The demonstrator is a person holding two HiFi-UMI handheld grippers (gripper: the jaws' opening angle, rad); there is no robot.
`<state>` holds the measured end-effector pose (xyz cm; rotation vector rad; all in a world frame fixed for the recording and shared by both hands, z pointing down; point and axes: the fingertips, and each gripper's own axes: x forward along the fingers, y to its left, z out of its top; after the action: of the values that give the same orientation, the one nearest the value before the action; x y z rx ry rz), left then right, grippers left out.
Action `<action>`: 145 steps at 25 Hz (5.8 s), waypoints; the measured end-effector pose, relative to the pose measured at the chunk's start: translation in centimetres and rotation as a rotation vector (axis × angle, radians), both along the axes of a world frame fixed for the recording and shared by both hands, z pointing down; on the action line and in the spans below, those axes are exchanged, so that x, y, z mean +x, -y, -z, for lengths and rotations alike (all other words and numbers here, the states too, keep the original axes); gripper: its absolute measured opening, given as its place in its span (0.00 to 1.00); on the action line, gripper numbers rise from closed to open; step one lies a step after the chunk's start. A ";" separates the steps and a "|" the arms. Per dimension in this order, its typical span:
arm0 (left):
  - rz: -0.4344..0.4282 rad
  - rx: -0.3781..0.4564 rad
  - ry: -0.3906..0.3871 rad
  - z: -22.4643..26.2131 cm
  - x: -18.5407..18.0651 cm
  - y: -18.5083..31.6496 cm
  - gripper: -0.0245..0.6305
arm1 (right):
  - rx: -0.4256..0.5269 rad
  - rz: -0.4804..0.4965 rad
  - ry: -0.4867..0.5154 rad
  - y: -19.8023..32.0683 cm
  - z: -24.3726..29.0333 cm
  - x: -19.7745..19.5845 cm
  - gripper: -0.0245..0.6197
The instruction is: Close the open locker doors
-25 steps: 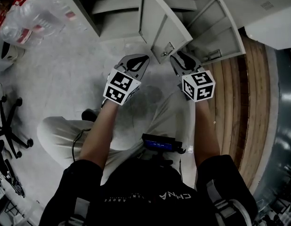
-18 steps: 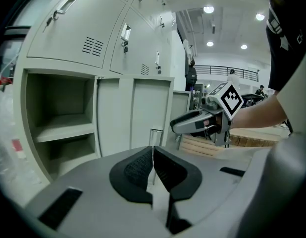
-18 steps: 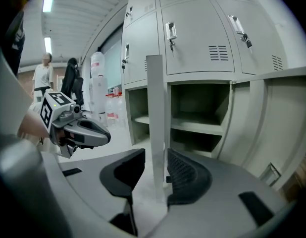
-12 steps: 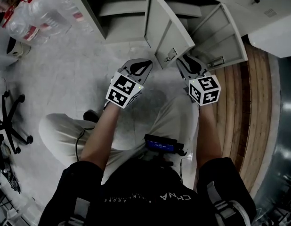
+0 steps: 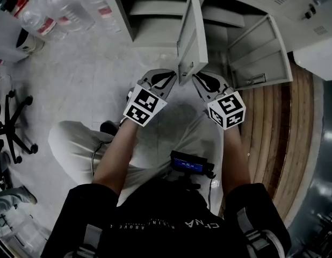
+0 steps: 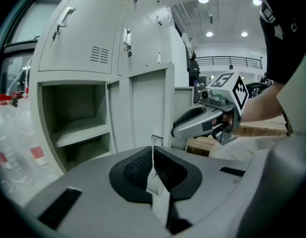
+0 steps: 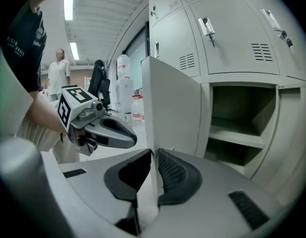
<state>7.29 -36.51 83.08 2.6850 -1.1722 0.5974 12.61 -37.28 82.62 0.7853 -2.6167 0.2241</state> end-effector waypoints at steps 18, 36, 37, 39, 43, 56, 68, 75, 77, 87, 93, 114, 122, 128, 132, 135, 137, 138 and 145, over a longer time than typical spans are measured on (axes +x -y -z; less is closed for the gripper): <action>0.097 0.180 -0.004 6.9 -11.3 2.1 0.08 | 0.083 0.167 -0.062 1.1 0.4 -16.0 0.12; 0.273 0.146 -0.081 6.5 -22.4 11.2 0.07 | 0.233 0.096 -0.088 10.0 5.5 -23.0 0.11; 0.276 0.142 -0.082 6.4 -22.9 11.9 0.07 | 0.237 0.094 -0.094 10.6 5.6 -23.3 0.11; 0.275 0.134 -0.080 6.1 -23.7 13.2 0.07 | 0.239 0.091 -0.110 11.8 5.6 -23.9 0.11; 0.267 0.122 -0.066 5.6 -25.1 16.1 0.07 | 0.234 0.068 -0.129 14.3 5.5 -24.6 0.11; 0.270 0.150 -0.046 6.0 -27.2 20.9 0.07 | 0.253 0.045 -0.163 18.8 6.0 -26.7 0.11; 0.304 0.130 -0.001 2.0 -26.7 20.0 0.07 | 0.268 0.011 -0.178 21.2 6.4 -26.4 0.11; 0.314 0.065 0.071 -3.5 -24.8 19.4 0.07 | 0.281 0.017 -0.182 21.2 6.2 -26.8 0.11; 0.320 0.048 0.088 -5.2 -24.3 19.3 0.08 | 0.279 0.011 -0.176 21.2 6.0 -26.8 0.11; 0.316 0.018 0.246 -10.7 -22.1 19.4 0.20 | 0.261 -0.022 -0.168 21.5 5.0 -26.1 0.11; 0.361 0.074 0.374 -12.1 -22.4 20.0 0.20 | 0.248 -0.039 -0.158 21.7 4.6 -25.9 0.11; 0.353 0.069 0.471 -14.9 -22.2 20.9 0.12 | 0.226 -0.075 -0.161 22.0 4.1 -25.1 0.11; 0.404 -0.018 0.274 -15.0 -22.4 20.9 0.11 | 0.225 -0.078 -0.162 21.8 4.3 -25.4 0.11; 0.439 -0.122 0.027 -15.0 -22.5 21.0 0.11 | 0.221 -0.083 -0.163 21.8 4.2 -25.4 0.11; 0.454 -0.163 -0.104 -14.7 -22.7 20.9 0.11 | 0.219 -0.085 -0.163 21.8 4.2 -25.5 0.11; 0.464 -0.190 -0.200 -14.8 -22.8 21.0 0.10 | 0.219 -0.084 -0.163 21.7 4.1 -25.6 0.11; 0.463 -0.208 -0.247 -14.8 -22.9 21.0 0.10 | 0.218 -0.083 -0.162 21.7 4.2 -25.6 0.11; 0.462 -0.217 -0.264 -14.8 -22.9 21.0 0.10 | 0.217 -0.083 -0.163 21.7 4.2 -25.6 0.11; 0.454 -0.231 -0.282 -14.6 -22.9 21.0 0.10 | 0.213 -0.080 -0.173 21.7 4.1 -25.7 0.11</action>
<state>-15.62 -57.46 97.69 2.1228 -1.4575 0.2530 -13.10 -59.02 78.50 0.9366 -2.4746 -0.0987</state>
